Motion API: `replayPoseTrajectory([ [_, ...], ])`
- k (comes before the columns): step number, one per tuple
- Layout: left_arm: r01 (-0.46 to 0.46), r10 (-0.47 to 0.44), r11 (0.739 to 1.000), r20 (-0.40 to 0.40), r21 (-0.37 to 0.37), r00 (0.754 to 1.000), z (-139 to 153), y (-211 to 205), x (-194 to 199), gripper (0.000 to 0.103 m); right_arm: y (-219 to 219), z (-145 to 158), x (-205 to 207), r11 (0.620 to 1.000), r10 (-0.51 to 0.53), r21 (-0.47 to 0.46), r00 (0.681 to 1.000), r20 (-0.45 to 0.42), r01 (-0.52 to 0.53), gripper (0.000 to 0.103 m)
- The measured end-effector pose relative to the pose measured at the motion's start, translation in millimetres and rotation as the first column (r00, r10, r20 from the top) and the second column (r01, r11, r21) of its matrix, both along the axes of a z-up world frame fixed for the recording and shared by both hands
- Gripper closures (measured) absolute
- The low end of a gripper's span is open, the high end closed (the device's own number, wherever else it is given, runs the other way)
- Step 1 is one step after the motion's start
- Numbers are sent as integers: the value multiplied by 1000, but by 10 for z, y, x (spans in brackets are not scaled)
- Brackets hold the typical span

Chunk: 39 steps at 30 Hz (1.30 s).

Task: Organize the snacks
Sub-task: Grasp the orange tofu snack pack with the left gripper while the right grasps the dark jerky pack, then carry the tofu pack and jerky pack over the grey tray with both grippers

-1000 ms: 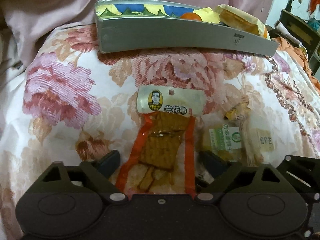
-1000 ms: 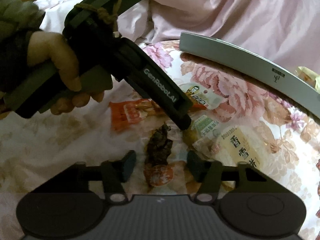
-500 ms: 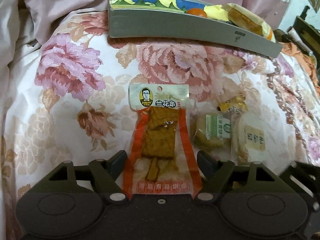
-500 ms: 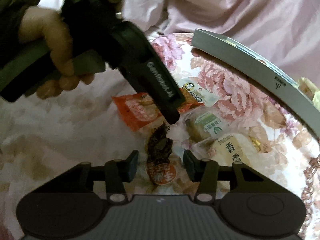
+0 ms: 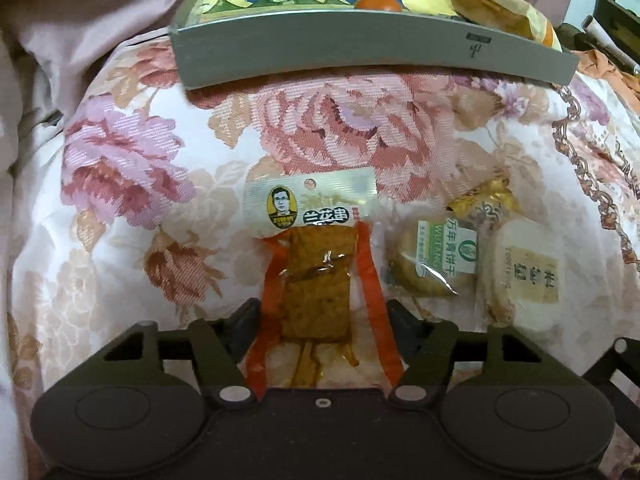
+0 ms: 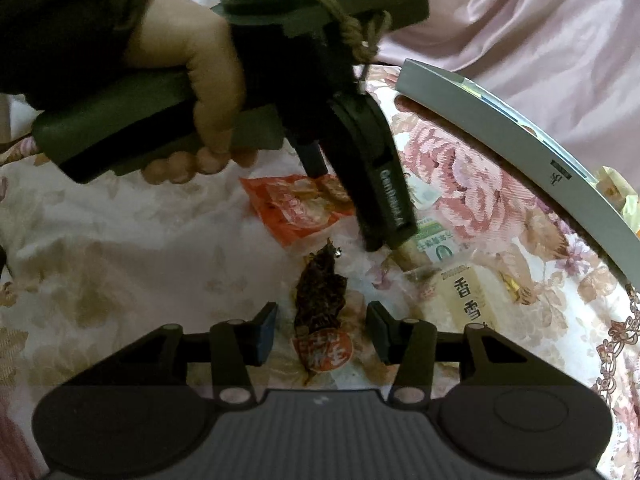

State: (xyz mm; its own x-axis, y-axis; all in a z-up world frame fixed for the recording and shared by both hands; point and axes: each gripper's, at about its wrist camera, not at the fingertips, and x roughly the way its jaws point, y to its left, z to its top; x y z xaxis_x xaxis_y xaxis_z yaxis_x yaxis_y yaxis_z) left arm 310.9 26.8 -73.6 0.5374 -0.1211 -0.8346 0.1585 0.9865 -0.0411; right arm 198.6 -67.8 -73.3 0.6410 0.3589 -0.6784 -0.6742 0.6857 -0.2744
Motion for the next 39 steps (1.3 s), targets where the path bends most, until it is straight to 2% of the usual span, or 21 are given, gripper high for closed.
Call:
replayPoseTrajectory([
  [4, -53, 53, 999, 3, -4, 999, 34, 35, -87, 44, 4, -11, 19, 1000, -1, -2, 1000, 5, 1, 50],
  [8, -66, 64, 997, 44, 46, 997, 117, 26, -232, 57, 39, -66, -16, 999, 17, -51, 999, 49, -15, 51],
  [12, -59, 54, 993, 49, 103, 997, 122, -5, -386, 57, 150, -153, -165, 987, 68, -153, 986, 151, -45, 51],
  [16, -87, 80, 992, 77, 97, 994, 153, 27, -503, 58, 184, -183, -230, 981, 88, -187, 979, 185, -53, 51],
  [21, -54, 22, 977, 152, 207, 988, 228, -124, -653, 58, 205, -196, -294, 971, 109, -233, 965, 239, -52, 52],
  [23, -61, 17, 972, 189, 228, 982, 265, -181, -708, 58, 228, -210, -321, 965, 126, -256, 955, 267, -55, 52],
  [32, -140, 66, 970, 337, 201, 939, 503, -306, -805, 58, 263, -229, -462, 942, 180, -333, 903, 391, -44, 52],
  [36, -171, 89, 966, 372, 196, 924, 596, -308, -798, 58, 268, -229, -503, 931, 198, -363, 873, 446, -25, 52],
  [39, -187, 99, 964, 394, 190, 914, 650, -315, -802, 58, 241, -238, -481, 927, 202, -375, 864, 462, -17, 52],
])
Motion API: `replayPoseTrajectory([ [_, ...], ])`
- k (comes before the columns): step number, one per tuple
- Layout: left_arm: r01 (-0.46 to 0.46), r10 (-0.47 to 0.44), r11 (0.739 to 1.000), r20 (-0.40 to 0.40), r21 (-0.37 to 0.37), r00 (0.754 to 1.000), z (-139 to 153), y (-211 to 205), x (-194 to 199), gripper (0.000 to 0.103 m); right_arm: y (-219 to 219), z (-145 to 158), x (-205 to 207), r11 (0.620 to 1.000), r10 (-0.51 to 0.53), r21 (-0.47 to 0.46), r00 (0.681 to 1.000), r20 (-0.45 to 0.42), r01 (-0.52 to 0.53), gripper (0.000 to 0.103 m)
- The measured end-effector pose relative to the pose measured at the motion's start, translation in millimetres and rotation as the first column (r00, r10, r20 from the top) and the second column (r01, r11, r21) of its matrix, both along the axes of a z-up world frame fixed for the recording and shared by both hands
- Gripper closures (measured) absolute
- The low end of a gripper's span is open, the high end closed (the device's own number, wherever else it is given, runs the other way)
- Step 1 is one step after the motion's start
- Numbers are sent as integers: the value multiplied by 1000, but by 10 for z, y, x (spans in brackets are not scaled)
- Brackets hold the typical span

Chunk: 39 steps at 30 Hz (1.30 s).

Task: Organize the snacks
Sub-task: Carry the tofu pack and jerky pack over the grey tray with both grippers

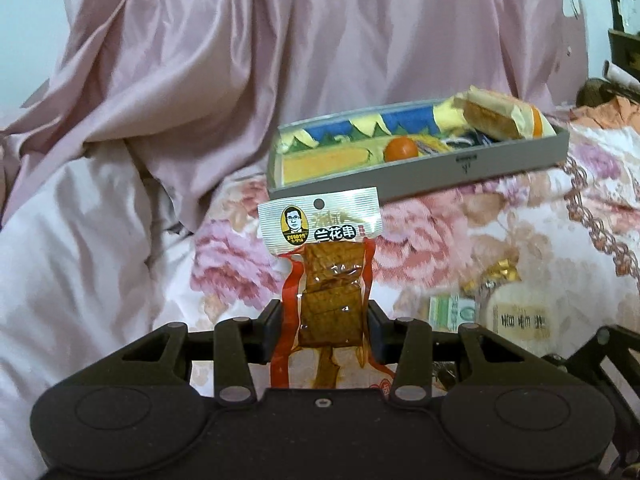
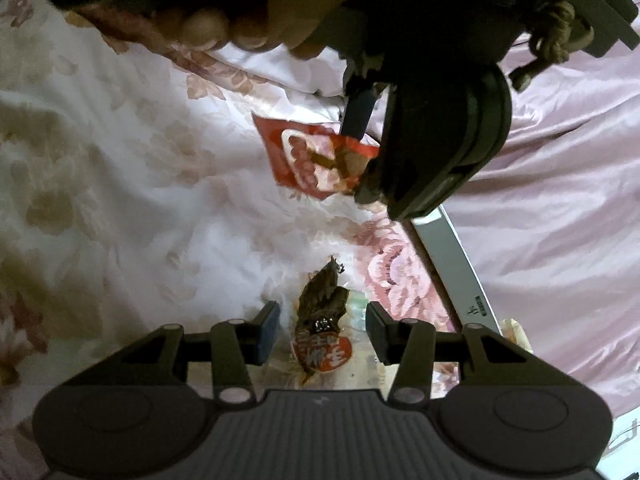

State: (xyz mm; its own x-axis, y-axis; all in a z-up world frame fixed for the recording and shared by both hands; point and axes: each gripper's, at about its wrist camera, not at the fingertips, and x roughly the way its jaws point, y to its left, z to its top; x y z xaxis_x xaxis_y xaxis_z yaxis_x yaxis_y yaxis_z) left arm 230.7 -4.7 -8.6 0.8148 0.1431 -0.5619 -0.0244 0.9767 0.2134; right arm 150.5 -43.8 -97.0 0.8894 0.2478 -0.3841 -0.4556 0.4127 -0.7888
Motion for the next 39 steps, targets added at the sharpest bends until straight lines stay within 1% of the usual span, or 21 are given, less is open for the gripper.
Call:
replayPoseTrajectory([
  [5, 1, -1, 1000, 43, 2, 999, 114, -34, -11, 58, -29, -2, -14, 1000, 2, -11, 999, 47, -1, 52],
  [12, -12, 13, 1000, 98, -13, 995, 297, -51, 29, 57, -132, 101, -7, 999, -28, 38, 995, 100, 24, 52],
  [16, -23, 24, 1000, 121, -16, 992, 356, -59, 45, 57, -172, 174, 11, 997, -43, 65, 985, 168, 32, 52],
  [24, -41, 44, 999, 167, -20, 985, 517, -107, 181, 57, -318, 395, 141, 989, -67, 146, 960, 271, 28, 52],
  [29, -54, 59, 998, 208, -26, 976, 699, -152, 404, 57, -422, 588, 406, 983, -81, 185, 932, 354, 15, 52],
  [32, -56, 59, 998, 230, -19, 971, 791, -200, 570, 58, -501, 647, 650, 982, -104, 189, 905, 412, 27, 52],
  [35, -54, 54, 999, 241, -8, 969, 832, -250, 756, 58, -599, 711, 929, 974, -140, 221, 891, 433, 45, 52],
  [39, -67, 68, 998, 249, -12, 966, 785, -305, 999, 58, -704, 803, 1213, 956, -183, 288, 880, 439, 55, 52],
])
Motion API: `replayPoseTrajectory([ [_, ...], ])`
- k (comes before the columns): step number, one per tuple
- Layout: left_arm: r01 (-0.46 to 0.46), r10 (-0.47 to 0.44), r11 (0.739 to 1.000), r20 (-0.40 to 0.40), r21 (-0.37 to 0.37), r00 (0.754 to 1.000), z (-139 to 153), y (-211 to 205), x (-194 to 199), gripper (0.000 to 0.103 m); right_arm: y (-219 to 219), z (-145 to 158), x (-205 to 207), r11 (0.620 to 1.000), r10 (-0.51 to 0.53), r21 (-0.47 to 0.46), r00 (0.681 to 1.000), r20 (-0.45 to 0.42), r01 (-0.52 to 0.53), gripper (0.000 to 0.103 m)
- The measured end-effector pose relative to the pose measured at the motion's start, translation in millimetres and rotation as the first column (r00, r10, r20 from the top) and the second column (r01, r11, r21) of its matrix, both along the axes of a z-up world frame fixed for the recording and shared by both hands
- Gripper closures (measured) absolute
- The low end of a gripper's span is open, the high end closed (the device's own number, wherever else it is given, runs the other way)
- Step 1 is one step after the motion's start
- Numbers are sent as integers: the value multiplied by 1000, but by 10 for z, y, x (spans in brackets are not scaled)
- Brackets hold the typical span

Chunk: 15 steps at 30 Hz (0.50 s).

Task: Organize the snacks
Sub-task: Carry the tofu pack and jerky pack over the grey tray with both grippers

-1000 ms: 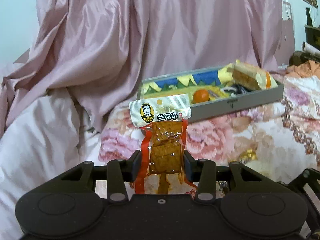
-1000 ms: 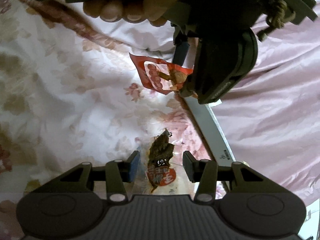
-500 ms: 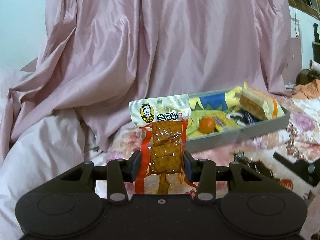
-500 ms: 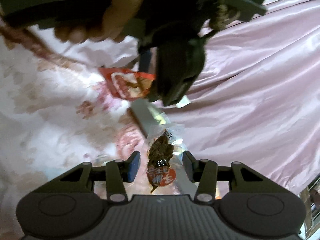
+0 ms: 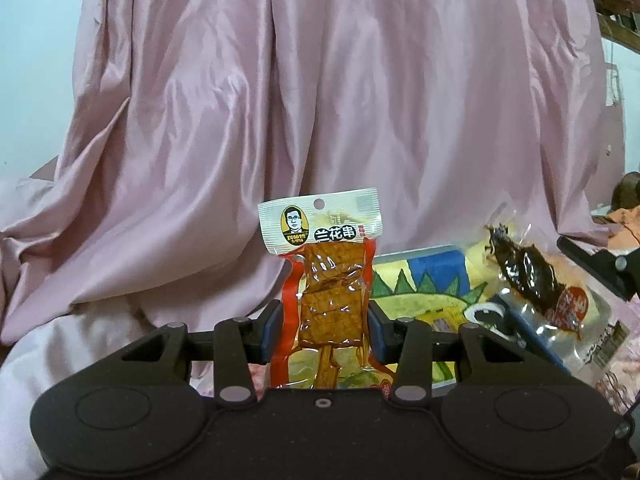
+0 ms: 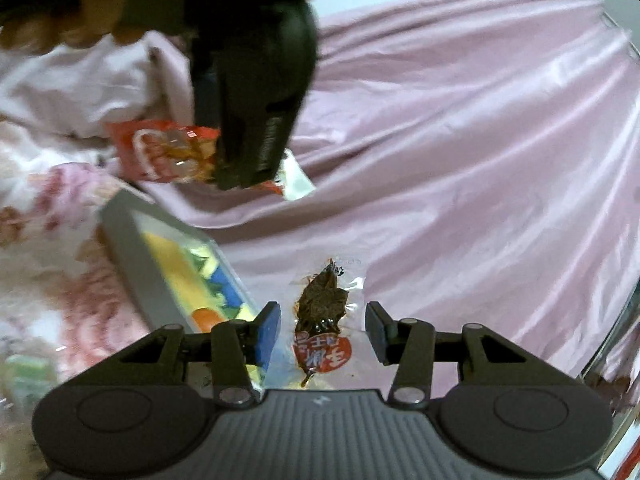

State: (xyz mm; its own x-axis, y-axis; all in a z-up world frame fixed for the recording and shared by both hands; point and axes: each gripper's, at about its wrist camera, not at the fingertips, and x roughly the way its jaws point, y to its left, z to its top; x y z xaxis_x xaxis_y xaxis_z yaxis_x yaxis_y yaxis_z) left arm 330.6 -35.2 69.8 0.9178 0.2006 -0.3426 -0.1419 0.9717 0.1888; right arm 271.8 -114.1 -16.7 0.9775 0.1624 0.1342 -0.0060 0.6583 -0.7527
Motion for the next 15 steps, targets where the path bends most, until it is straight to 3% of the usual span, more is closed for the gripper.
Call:
replayPoseTrajectory([
  [15, -48, 48, 999, -19, -19, 999, -330, 5, 779, 57, -140, -95, 761, 982, 30, 186, 995, -98, -11, 52],
])
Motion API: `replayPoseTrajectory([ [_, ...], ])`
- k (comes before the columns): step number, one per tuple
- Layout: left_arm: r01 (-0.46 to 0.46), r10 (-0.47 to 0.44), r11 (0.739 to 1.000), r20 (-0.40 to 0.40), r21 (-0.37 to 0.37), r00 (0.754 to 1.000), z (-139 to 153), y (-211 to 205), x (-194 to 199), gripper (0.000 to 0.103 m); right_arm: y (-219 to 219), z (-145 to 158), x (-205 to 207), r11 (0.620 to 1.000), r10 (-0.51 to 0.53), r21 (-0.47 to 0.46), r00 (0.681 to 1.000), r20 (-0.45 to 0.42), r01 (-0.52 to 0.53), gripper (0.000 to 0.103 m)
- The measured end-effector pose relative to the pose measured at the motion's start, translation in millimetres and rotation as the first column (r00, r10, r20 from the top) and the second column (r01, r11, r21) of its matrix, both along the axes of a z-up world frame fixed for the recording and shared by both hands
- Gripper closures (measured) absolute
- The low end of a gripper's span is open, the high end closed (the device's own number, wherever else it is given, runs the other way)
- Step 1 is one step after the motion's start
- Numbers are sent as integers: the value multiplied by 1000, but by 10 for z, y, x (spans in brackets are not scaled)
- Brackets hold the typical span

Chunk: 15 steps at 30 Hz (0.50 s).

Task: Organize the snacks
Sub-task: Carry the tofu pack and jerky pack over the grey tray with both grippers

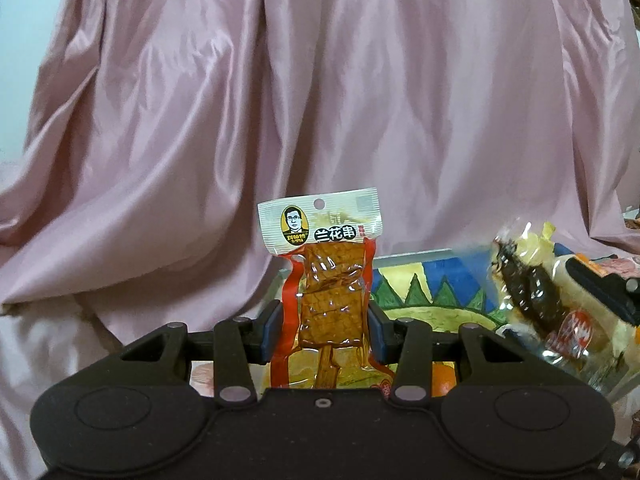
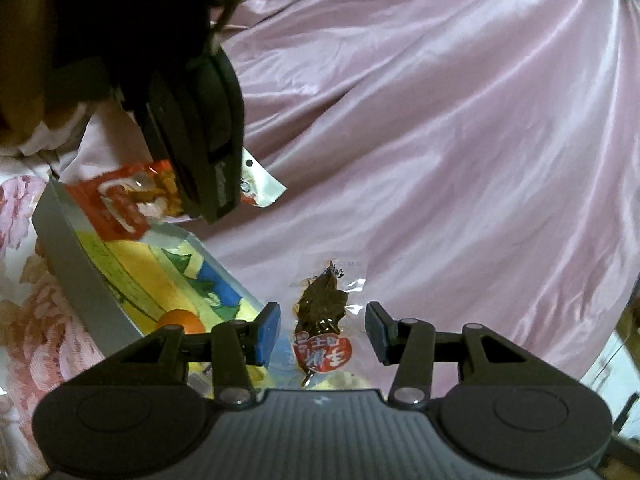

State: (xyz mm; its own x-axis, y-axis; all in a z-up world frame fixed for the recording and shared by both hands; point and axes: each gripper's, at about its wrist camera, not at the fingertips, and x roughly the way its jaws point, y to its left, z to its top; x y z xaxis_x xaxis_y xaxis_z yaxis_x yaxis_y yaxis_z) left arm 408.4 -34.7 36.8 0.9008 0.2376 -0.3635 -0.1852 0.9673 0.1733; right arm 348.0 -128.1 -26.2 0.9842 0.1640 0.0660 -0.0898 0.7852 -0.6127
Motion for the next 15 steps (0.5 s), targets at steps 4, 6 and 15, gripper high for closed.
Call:
replayPoseTrajectory([
  [4, 15, -15, 1000, -33, -8, 999, -146, -39, 89, 57, -22, -55, 101, 999, 20, 33, 998, -65, -18, 52],
  [6, 23, -23, 1000, -41, -12, 999, -195, -55, 114, 57, -75, -29, 117, 996, 43, 85, 993, -108, -34, 52],
  [15, 31, -35, 997, -63, -64, 997, -237, -34, 125, 46, -166, 55, 255, 980, 86, 193, 974, -211, -44, 48],
])
